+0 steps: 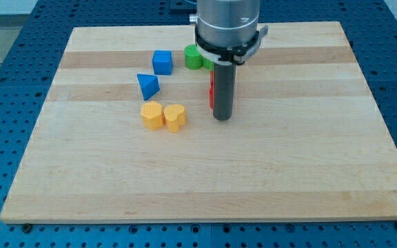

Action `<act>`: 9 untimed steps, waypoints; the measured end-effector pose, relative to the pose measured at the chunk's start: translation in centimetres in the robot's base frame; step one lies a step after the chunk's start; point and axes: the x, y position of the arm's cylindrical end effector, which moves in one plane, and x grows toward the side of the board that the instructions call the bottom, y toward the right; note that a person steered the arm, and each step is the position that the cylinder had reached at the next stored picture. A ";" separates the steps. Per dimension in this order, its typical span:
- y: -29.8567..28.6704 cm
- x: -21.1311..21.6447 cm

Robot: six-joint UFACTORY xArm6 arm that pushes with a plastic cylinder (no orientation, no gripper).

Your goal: Move the blue cube into the blue triangle

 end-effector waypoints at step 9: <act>-8.7 -9.7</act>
